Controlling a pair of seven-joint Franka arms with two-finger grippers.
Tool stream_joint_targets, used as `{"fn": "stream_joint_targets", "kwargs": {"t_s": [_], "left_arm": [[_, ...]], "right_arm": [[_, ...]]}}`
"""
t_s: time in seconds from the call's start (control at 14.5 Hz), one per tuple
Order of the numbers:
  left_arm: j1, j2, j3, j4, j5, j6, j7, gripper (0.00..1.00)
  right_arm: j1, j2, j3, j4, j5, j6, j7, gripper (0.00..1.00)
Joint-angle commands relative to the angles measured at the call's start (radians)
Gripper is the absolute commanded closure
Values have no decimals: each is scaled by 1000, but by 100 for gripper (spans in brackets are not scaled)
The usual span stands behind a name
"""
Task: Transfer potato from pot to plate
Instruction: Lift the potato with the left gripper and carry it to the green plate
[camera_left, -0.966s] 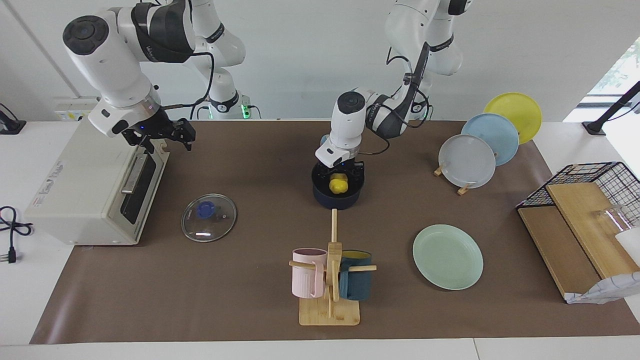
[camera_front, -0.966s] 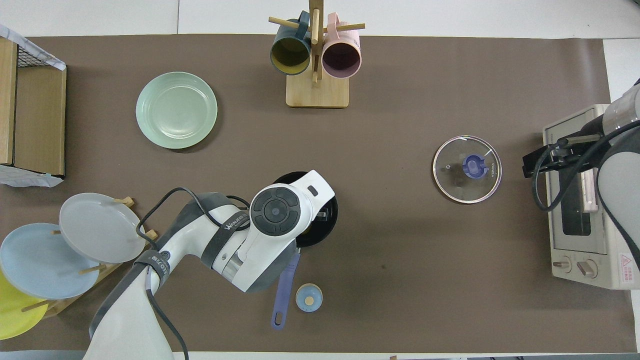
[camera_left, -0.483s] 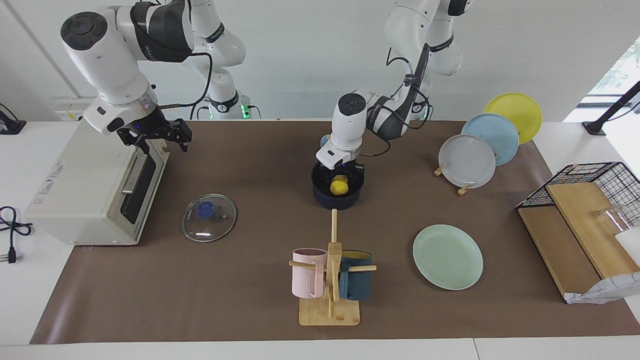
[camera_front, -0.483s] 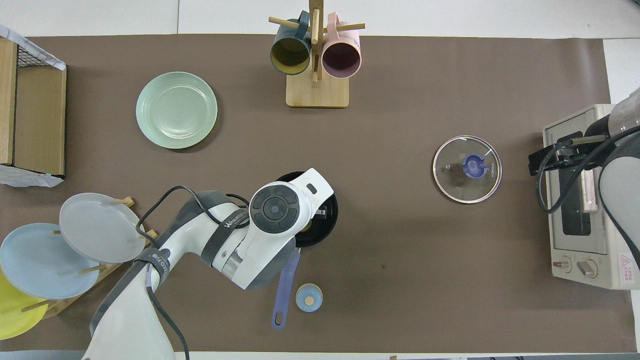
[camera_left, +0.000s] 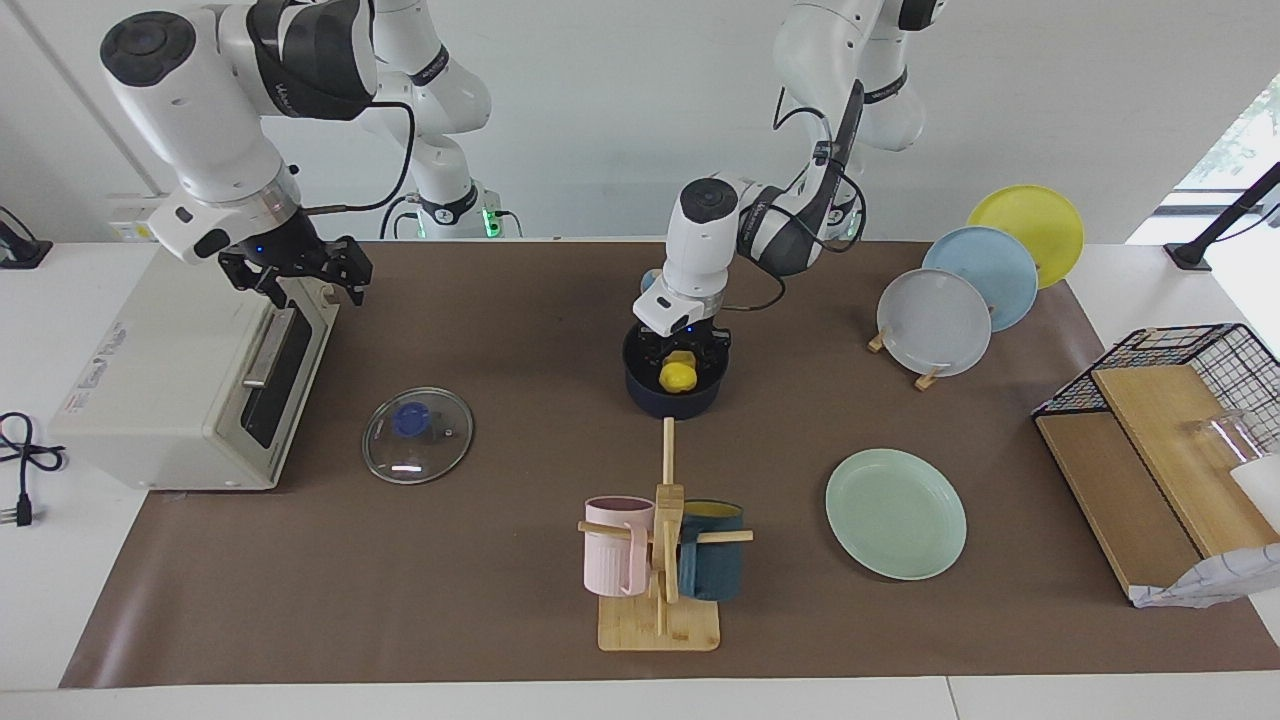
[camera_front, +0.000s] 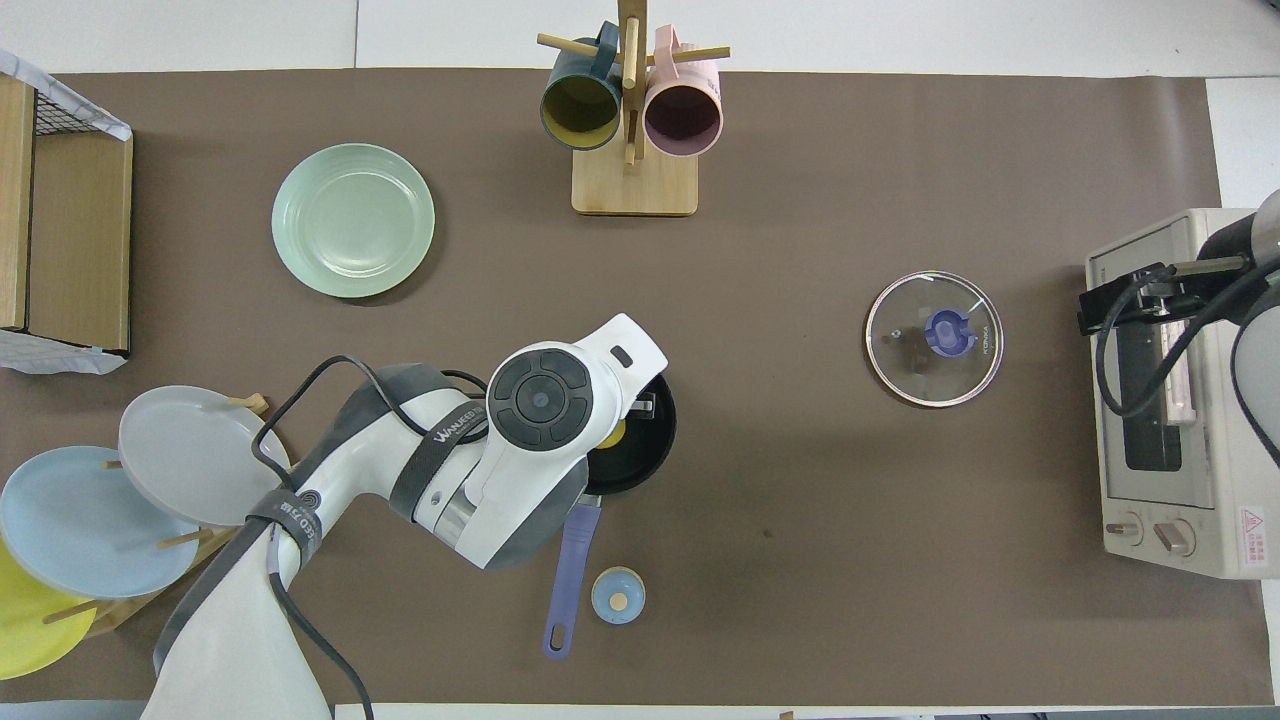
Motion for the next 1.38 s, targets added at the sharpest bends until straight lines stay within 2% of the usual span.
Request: {"fn": "stream_joint_targets", "kwargs": {"t_s": [0.0,0.14,0.34,0.55,0.76,0.97,1.17,1.31], "left_arm": [[51,-75,1,74,9,-167,13,100],[93,-80,1,161,-18,-266,24,100],[215,-64,3,327,-87,-417,123,100],[367,6,4,478,-103,-517,260,100],[488,43,7,489,-98,-485,453,100],[551,152,7,486,-80,-333,564,100],[567,270,7,486,-67,-230,596,100],[559,311,9,461,-64,-154,598,100]], "right_arm": [[-18,14,16,29,-3,-23,12,0],[-18,14,10,31,-2,-29,16,0],[-18,15,8,38,6,-23,17,0],[-18,26,3,69,-5,-21,17,0],[-17,21,-17,61,4,-29,17,0],[-17,20,-17,61,6,-21,14,0],[-11,15,-17,47,7,-28,14,0],[-11,15,-18,47,7,-28,14,0]]}}
